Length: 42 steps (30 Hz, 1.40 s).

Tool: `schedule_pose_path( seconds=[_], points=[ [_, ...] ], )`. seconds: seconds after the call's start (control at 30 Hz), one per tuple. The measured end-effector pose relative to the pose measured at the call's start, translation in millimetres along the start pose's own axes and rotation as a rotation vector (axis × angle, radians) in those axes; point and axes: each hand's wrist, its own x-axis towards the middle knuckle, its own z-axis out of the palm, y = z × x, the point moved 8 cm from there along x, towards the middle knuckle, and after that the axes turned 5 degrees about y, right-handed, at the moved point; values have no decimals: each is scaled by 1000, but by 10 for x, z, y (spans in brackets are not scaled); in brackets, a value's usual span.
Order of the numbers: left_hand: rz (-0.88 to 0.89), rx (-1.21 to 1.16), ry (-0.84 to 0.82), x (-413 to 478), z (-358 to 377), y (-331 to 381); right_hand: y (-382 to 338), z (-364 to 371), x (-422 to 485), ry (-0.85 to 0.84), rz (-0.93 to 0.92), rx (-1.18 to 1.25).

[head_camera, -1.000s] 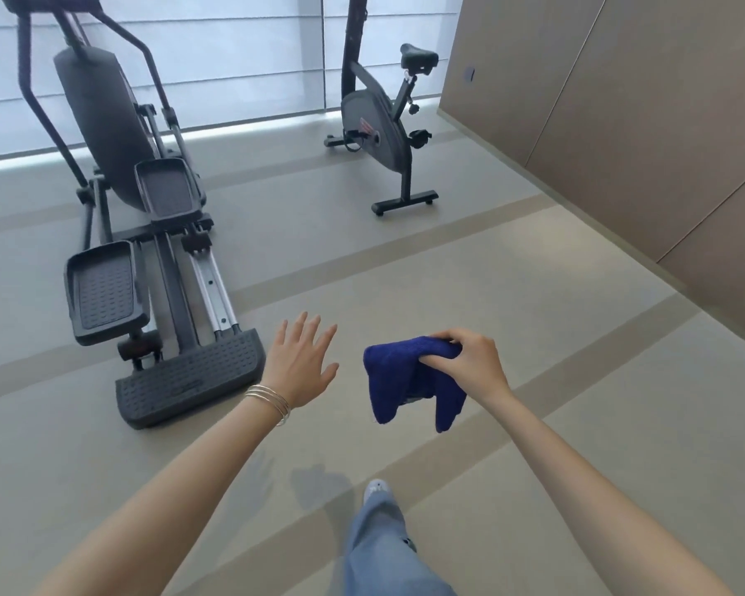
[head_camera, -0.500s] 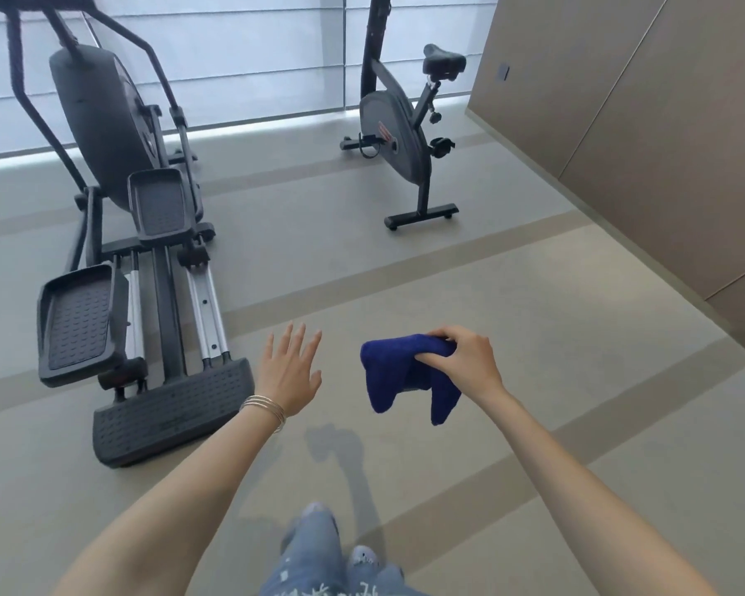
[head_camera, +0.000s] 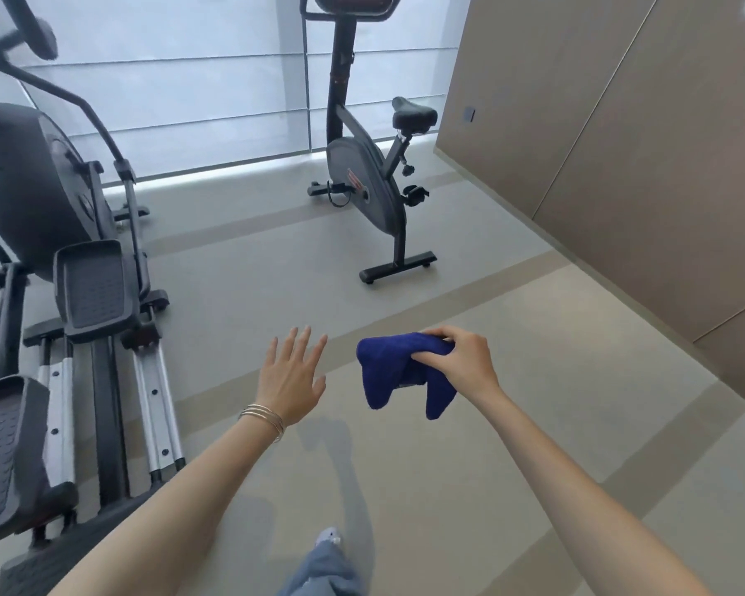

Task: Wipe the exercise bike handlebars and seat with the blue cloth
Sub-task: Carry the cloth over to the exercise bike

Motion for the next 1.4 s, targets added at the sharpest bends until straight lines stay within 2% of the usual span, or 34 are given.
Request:
schedule_pose_path(
  seconds=[0.2,0.53,0.77,0.93,1.1,1.4],
  points=[
    [-12,-7,12,1069,-41,-291,-55,137,1006,28,-8,18],
    [-34,11,34,2814,45,-561,126,331,2920,-20,-19,61],
    [-75,15,62,4323,-173,-651,72,138,4548,9,-15,119],
    [-99,-18,89,5031,-180,-666,38,128,5380,24,-4,128],
    [-100,-18,129,5843,-244,-1015,-28,302,6215,33,1,163],
    [25,9,179,7593,-482,-1794,-470,843,7802,117,-14,174]
  ],
)
